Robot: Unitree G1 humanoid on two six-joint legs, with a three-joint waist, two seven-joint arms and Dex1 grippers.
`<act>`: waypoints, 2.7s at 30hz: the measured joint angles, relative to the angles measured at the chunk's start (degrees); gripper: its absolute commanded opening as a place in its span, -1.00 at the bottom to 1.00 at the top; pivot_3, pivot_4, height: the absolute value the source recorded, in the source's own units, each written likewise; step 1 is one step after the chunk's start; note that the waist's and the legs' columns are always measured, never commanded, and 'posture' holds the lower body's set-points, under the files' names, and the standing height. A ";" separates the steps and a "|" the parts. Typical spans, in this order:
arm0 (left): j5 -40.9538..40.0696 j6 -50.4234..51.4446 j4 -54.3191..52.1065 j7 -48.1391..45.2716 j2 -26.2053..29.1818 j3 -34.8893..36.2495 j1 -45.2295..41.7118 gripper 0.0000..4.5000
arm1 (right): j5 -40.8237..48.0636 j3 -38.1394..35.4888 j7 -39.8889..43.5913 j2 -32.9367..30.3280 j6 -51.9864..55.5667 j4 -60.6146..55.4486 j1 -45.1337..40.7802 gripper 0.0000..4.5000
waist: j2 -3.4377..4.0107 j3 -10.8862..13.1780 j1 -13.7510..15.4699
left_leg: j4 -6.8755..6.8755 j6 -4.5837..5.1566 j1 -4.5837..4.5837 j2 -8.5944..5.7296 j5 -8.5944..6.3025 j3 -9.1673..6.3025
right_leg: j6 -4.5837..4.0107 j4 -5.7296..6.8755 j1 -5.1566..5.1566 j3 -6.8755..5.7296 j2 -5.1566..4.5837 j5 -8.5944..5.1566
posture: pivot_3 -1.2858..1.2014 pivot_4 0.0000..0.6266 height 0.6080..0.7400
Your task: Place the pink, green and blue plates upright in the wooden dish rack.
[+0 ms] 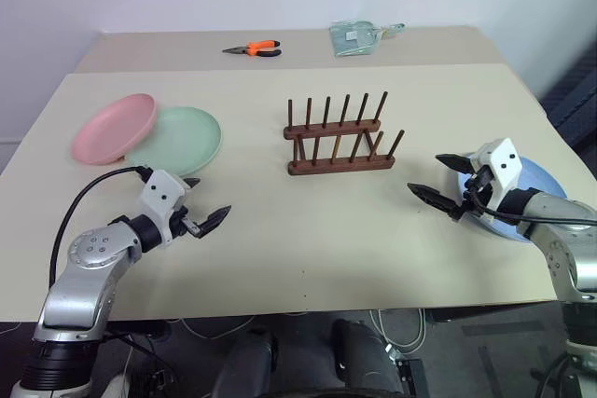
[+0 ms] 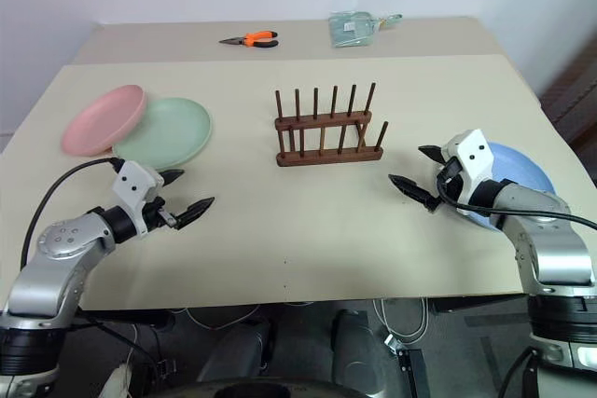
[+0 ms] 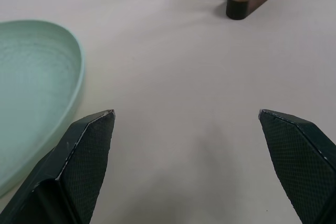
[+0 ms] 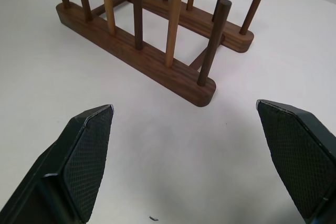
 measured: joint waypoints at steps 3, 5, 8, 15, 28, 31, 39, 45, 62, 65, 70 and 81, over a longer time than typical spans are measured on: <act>0.32 -1.08 0.67 0.55 -1.06 -0.43 0.74 1.00 | -1.07 1.63 -0.16 1.02 -1.17 2.16 -2.29 0.99 | 0.00 0.00 0.07 | 0.00 0.00 0.01 0.00 0.00 0.04 | -0.04 0.00 -0.02 0.00 0.01 0.03 | 0.03 -0.52 1.00; 0.51 -1.22 0.74 1.08 -1.88 -0.87 1.40 1.00 | -1.88 2.88 -0.10 1.31 -1.88 2.98 -3.20 0.99 | 0.00 0.00 0.38 | 0.00 0.00 0.01 0.00 0.00 0.03 | -0.05 0.01 -0.02 0.00 0.02 0.03 | 0.03 -0.52 1.00; 1.07 -1.86 1.45 1.22 -2.14 -1.37 1.05 1.00 | -2.62 3.86 0.04 1.33 -2.16 3.81 -4.03 0.99 | 0.00 0.00 0.87 | 0.01 0.00 -0.03 0.00 0.00 0.03 | -0.05 0.01 -0.04 0.00 0.03 0.04 | 0.03 -0.52 1.00; 3.63 -5.23 15.14 -6.36 -2.31 -10.66 -12.93 1.00 | -1.60 8.33 -0.34 3.50 4.12 -6.64 1.07 0.99 | -0.01 -0.01 1.85 | 0.04 -0.01 -0.03 -0.04 0.01 0.06 | -0.06 0.02 -0.01 -0.04 0.08 0.05 | 0.03 -0.52 1.00; 14.44 -28.56 73.73 -18.62 -19.02 -21.52 -52.19 1.00 | 1.16 6.82 -9.15 6.25 11.79 -24.81 14.33 0.99 | -0.26 -0.06 2.16 | 0.04 0.05 -0.09 -0.12 -0.02 0.11 | 0.42 -0.16 0.01 -0.06 0.07 0.27 | 0.03 -0.52 1.00; 15.47 -31.14 79.24 -18.76 -21.74 -21.30 -54.78 0.61 | 0.78 6.57 -10.71 6.35 11.55 -26.05 16.13 1.00 | -0.29 -0.07 2.24 | 0.11 0.06 -0.08 -0.13 -0.02 0.11 | 0.49 -0.15 0.06 -0.06 0.07 0.30 | 0.03 -0.52 1.00; 17.03 -36.28 80.57 -23.51 -22.76 -20.93 -54.52 -0.67 | 1.43 4.16 -10.79 4.50 12.78 -28.76 19.78 1.00 | -0.29 -0.07 2.07 | 0.11 0.05 -0.06 -0.12 -0.02 0.11 | 0.50 -0.10 0.06 -0.06 0.07 0.31 | 0.03 -0.52 1.00; 17.38 -37.26 71.49 -30.90 -20.54 -21.26 -49.06 -0.67 | 3.74 1.17 -6.21 -0.62 14.92 -28.86 22.64 1.00 | -0.30 -0.07 2.16 | 0.11 0.06 -0.07 -0.09 -0.02 0.10 | 0.49 -0.10 0.06 -0.06 0.07 0.31 | 0.03 -0.52 1.00; 12.83 -18.08 40.86 -31.32 -11.11 -19.52 -32.34 0.45 | -0.56 -0.82 -3.92 -4.35 12.22 -25.10 25.02 -1.00 | -0.27 -0.12 1.11 | 0.04 0.05 0.06 0.02 -0.02 0.13 | 0.46 -0.03 0.07 -0.04 0.12 0.32 | 0.03 -0.52 1.00; 10.09 -9.48 28.36 -31.23 -7.56 -18.26 -25.01 -0.18 | -4.67 1.17 -5.70 -4.51 10.63 -21.15 24.38 -1.00 | -0.21 -0.12 0.72 | 0.12 0.05 0.05 0.03 -0.02 0.14 | 0.42 0.00 0.08 0.00 0.10 0.32 | 0.03 -0.52 1.00; 12.73 -3.94 12.66 -21.88 -13.03 -24.47 -16.97 -0.18 | -9.37 6.86 -8.15 -2.23 8.56 -15.76 16.24 -1.00 | -0.23 -0.15 0.88 | 0.33 0.05 0.05 0.11 -0.02 0.12 | 0.19 -0.02 0.29 0.00 0.08 0.24 | 0.03 -0.52 1.00; 21.26 -0.57 19.65 3.49 -24.28 -29.30 -22.91 -0.18 | -16.36 14.54 -12.90 4.03 6.35 -6.22 3.17 -1.00 | -0.22 -0.41 0.69 | 0.48 0.05 0.20 0.08 -0.02 0.18 | 0.32 0.13 0.39 -0.02 0.18 0.38 | 0.03 -0.52 1.00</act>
